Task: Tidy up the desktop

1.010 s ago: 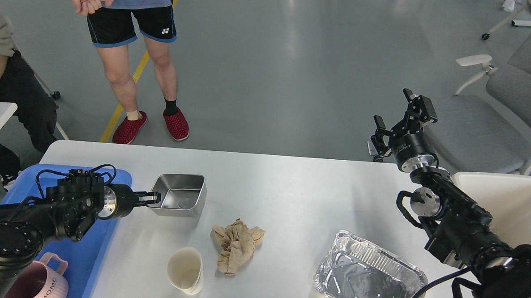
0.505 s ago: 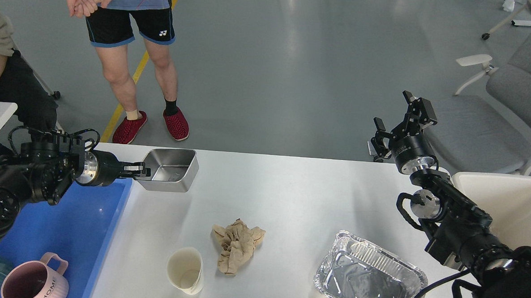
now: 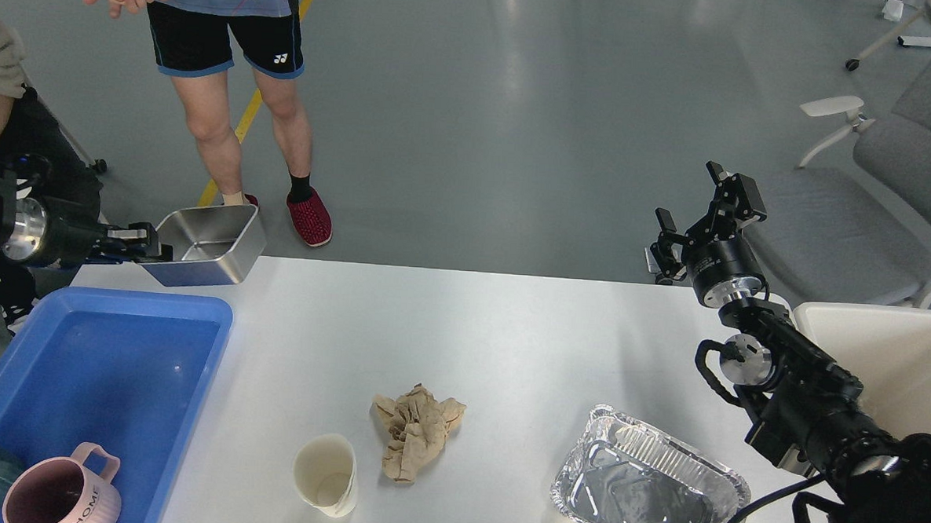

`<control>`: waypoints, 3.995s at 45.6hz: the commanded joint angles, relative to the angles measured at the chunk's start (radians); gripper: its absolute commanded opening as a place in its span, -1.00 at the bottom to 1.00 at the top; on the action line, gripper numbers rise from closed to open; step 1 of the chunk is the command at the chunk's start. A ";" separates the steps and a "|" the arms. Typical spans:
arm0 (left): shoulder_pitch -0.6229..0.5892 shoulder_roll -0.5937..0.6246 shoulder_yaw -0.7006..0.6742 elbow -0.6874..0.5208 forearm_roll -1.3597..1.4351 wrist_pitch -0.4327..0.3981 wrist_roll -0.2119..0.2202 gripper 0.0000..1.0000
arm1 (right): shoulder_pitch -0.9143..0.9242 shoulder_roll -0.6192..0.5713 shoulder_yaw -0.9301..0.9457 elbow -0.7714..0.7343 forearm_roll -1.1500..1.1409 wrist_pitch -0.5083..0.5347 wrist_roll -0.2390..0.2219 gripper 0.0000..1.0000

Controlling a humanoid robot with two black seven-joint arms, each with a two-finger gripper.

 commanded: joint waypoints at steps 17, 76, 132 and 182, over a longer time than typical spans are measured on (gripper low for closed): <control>0.006 0.036 0.024 0.010 0.011 0.016 -0.031 -1.00 | 0.007 0.002 0.000 0.001 0.000 0.000 0.000 1.00; 0.471 -0.067 -0.250 0.139 -0.088 0.458 0.328 -0.89 | -0.022 -0.003 -0.003 0.001 -0.006 0.002 0.000 1.00; 0.104 -0.069 -0.639 0.134 -0.609 0.110 0.411 0.60 | -0.024 -0.015 -0.009 0.001 -0.015 0.008 0.000 1.00; 0.239 -0.380 -1.480 0.108 -0.809 0.616 0.395 0.60 | -0.019 -0.015 -0.051 0.001 -0.020 0.008 -0.002 1.00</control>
